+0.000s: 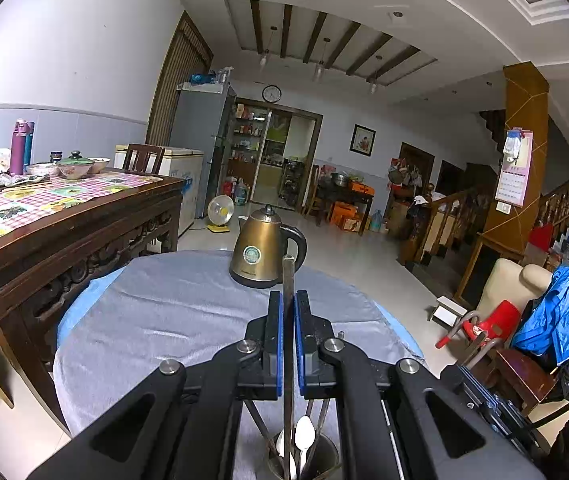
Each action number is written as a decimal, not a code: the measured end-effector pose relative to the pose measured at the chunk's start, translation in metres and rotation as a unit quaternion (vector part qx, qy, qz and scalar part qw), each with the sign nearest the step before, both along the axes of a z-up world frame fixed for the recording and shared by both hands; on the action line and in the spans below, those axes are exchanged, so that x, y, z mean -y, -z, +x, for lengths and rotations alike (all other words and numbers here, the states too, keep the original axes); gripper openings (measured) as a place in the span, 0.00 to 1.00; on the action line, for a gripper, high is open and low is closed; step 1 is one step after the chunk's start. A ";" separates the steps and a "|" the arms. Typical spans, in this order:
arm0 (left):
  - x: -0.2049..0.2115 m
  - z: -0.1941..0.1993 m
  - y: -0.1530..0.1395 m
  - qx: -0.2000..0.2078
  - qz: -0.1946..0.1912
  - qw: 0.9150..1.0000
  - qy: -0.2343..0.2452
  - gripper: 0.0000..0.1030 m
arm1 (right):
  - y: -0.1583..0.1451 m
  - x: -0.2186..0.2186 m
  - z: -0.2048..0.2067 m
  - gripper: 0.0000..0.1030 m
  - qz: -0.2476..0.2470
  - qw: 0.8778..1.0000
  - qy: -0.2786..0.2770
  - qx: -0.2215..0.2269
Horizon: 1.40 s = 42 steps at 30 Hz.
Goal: Organize utensils
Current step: 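Lower both chopsticks into the grey cup, then open both grippers to release the chopsticks in the cup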
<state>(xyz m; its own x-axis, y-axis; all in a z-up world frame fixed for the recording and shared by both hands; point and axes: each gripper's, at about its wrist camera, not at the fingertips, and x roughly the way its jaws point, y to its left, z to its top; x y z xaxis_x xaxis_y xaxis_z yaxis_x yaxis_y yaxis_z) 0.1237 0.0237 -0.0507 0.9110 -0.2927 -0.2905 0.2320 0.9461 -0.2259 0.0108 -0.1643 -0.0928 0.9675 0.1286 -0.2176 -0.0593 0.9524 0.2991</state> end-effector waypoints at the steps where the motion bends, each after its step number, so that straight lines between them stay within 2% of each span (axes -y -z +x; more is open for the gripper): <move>1: 0.000 0.000 0.001 -0.001 0.000 1.000 0.000 0.05 | -0.001 0.000 0.001 0.06 0.000 1.000 0.000 -0.001; 21: -0.006 0.011 0.014 -0.020 0.000 1.000 -0.002 0.05 | 0.004 0.000 0.008 0.06 0.005 1.000 -0.005 -0.013; 30: -0.013 0.019 0.028 -0.041 -0.011 0.999 -0.004 0.05 | 0.007 0.001 0.012 0.06 0.006 1.000 -0.007 -0.021; 42: -0.013 0.010 0.020 -0.032 -0.022 0.999 0.005 0.05 | 0.009 -0.003 0.015 0.06 0.004 0.999 -0.015 -0.030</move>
